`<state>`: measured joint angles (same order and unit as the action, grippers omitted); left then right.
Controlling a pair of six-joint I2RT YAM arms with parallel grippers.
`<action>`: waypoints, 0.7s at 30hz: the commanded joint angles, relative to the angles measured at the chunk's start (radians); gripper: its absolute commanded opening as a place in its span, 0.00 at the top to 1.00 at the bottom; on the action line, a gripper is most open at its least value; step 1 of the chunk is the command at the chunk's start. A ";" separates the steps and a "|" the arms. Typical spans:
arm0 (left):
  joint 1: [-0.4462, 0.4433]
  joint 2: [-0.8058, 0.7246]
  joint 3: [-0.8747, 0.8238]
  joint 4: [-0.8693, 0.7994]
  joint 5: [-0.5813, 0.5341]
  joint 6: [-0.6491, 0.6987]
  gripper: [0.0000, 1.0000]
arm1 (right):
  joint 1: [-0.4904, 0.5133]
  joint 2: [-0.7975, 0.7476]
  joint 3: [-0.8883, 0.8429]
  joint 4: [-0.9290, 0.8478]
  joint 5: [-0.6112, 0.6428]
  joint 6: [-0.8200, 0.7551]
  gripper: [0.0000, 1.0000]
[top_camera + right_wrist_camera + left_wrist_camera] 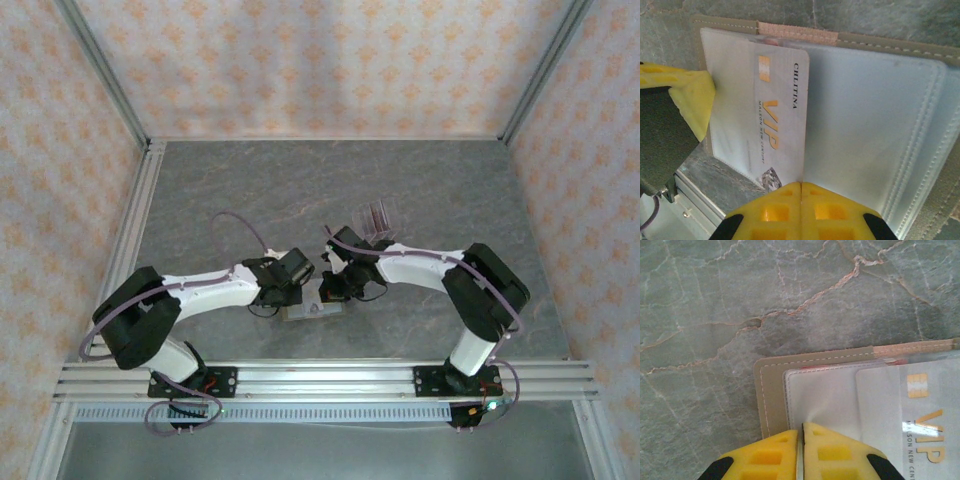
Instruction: Put the credit cards into the card holder
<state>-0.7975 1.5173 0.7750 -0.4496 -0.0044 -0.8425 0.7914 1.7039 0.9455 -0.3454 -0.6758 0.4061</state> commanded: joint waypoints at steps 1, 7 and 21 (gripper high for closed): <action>0.005 0.014 -0.011 0.007 -0.009 0.008 0.89 | 0.008 0.022 0.027 -0.009 -0.012 -0.012 1.00; 0.005 0.023 -0.019 0.021 -0.005 0.003 0.89 | 0.016 0.038 0.042 0.024 -0.020 0.010 1.00; 0.004 0.020 -0.030 0.035 0.005 -0.013 0.89 | 0.071 0.045 0.021 0.166 -0.021 0.141 1.00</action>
<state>-0.7975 1.5257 0.7712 -0.4244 -0.0059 -0.8436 0.8455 1.7535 0.9699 -0.2752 -0.6891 0.4873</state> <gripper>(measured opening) 0.110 0.041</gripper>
